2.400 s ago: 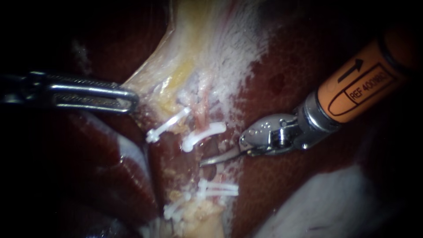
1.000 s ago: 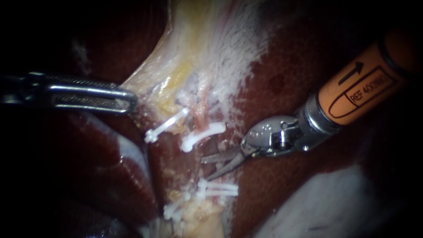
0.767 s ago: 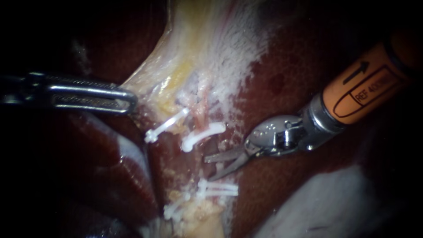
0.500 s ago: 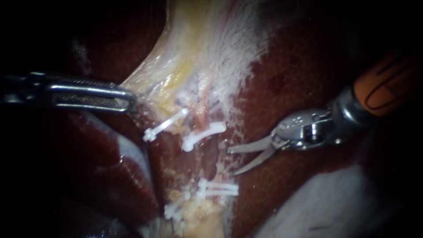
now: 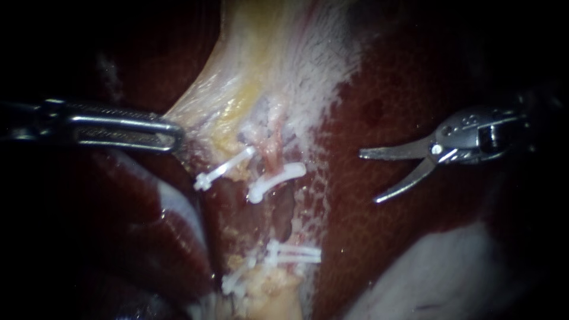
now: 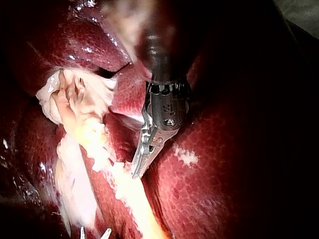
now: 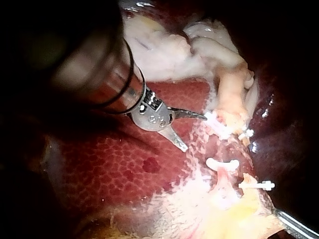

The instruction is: Go back from the cut right tube

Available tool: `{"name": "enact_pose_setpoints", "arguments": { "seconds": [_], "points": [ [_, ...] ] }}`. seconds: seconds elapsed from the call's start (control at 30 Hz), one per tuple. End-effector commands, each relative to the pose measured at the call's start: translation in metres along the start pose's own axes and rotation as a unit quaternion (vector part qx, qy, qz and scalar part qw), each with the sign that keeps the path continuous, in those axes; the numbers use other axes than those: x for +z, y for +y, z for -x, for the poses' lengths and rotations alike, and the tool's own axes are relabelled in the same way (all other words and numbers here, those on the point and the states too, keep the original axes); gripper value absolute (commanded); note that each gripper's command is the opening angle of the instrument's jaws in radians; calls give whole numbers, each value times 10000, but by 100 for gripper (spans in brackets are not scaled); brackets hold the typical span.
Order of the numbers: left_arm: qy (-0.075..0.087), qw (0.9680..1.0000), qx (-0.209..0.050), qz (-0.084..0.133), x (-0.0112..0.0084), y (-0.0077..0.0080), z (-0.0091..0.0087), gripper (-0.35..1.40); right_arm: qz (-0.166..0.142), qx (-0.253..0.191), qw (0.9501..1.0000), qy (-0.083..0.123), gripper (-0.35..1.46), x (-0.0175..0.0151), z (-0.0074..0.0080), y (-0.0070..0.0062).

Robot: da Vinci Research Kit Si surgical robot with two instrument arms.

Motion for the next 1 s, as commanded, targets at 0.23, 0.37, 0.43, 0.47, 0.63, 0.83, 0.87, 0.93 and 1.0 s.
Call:
{"name": "enact_pose_setpoints", "arguments": {
  "seconds": [0.23,0.37,0.43,0.47,0.63,0.83,0.87,0.93,1.0],
  "points": [
    [-5,10000,51,23,9,7,-9,-35,122,-61,9999,1,138,2,-4,-4],
    [9,10000,13,43,17,18,-19,-35,127,-57,9999,0,141,4,-5,-5],
    [24,10000,-32,58,21,24,-25,-35,132,-55,9999,0,141,5,-6,-6],
    [29,10000,-51,38,25,26,-29,-35,133,-55,9999,0,143,5,-7,-6],
    [168,9997,-174,-52,52,31,-55,-35,140,-57,9999,-1,143,7,-7,-9],
    [226,9994,-205,-143,66,21,-60,-35,144,-83,9999,-1,143,9,-9,-11],
    [226,9994,-206,-141,66,18,-59,-35,145,-82,9999,-1,143,9,-9,-11],
    [229,9994,-206,-152,67,14,-58,-35,147,-81,9999,-1,143,10,-10,-12],
    [232,9994,-203,-164,69,11,-58,-35,149,-110,9998,-1,143,10,-10,-12]
  ]
}}
